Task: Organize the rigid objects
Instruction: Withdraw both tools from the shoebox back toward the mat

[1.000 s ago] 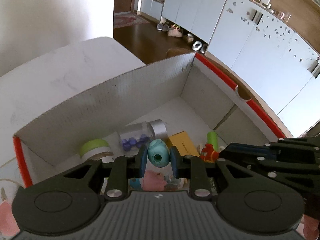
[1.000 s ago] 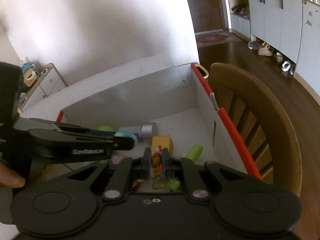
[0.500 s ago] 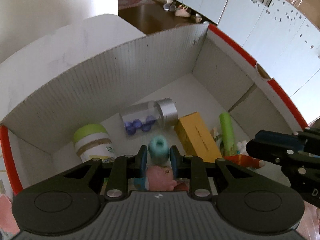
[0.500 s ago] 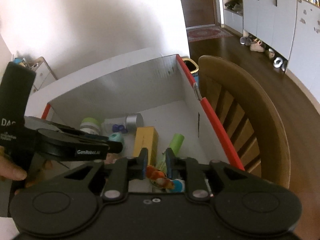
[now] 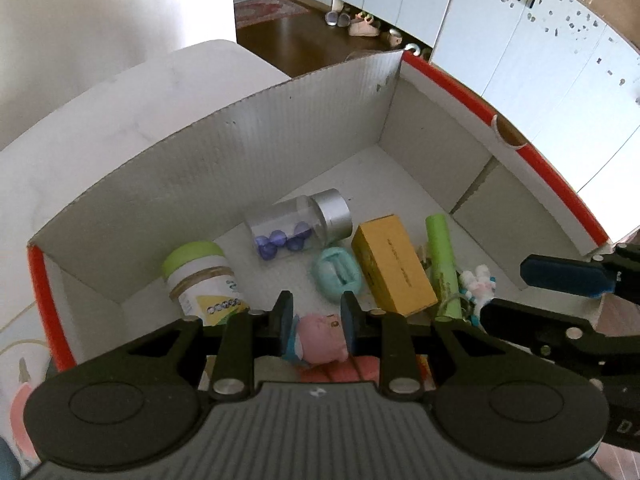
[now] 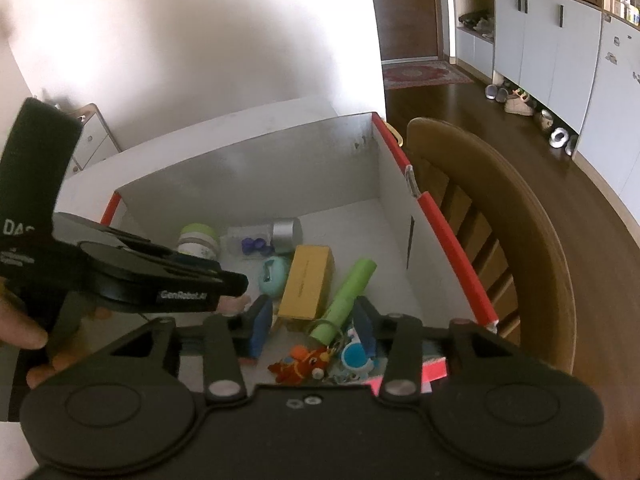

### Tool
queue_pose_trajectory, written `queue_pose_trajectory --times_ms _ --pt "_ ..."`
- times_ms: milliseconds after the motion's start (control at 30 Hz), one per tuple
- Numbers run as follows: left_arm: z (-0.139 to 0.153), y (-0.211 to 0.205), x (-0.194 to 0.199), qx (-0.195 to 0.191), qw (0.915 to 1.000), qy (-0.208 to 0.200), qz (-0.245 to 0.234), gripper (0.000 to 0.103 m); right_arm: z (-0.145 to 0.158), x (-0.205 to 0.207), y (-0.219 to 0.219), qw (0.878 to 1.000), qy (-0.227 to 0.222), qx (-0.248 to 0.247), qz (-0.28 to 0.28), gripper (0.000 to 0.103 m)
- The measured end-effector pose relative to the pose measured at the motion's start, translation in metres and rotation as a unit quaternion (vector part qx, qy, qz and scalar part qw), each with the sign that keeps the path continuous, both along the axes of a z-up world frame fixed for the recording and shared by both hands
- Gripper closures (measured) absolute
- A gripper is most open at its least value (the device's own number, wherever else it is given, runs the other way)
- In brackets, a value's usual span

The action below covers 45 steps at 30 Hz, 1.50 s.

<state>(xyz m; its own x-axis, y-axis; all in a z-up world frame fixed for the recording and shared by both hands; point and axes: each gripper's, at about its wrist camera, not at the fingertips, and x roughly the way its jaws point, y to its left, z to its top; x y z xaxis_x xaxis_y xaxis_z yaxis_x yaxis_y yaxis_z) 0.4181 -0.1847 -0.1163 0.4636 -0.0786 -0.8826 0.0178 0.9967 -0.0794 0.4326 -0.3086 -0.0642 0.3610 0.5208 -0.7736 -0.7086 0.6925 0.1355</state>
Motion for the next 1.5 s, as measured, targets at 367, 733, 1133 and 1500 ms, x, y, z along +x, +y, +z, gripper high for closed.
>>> queue_pose_trajectory --times_ms 367,733,1133,1500 --pt "0.025 0.002 -0.024 0.005 0.9993 -0.038 -0.001 0.078 0.015 -0.017 -0.003 1.000 -0.013 0.018 -0.003 0.052" --pt "0.050 0.016 -0.056 -0.005 0.9970 -0.077 -0.001 0.078 0.033 -0.044 -0.005 0.999 -0.034 0.036 -0.002 0.047" --pt "0.071 0.039 -0.105 0.002 0.9930 -0.117 -0.011 0.078 0.050 -0.082 -0.003 0.997 -0.052 0.061 -0.010 0.039" --pt "0.088 0.074 -0.152 0.002 0.9889 -0.149 -0.005 0.077 0.056 -0.127 0.012 0.995 -0.066 0.077 -0.014 0.029"
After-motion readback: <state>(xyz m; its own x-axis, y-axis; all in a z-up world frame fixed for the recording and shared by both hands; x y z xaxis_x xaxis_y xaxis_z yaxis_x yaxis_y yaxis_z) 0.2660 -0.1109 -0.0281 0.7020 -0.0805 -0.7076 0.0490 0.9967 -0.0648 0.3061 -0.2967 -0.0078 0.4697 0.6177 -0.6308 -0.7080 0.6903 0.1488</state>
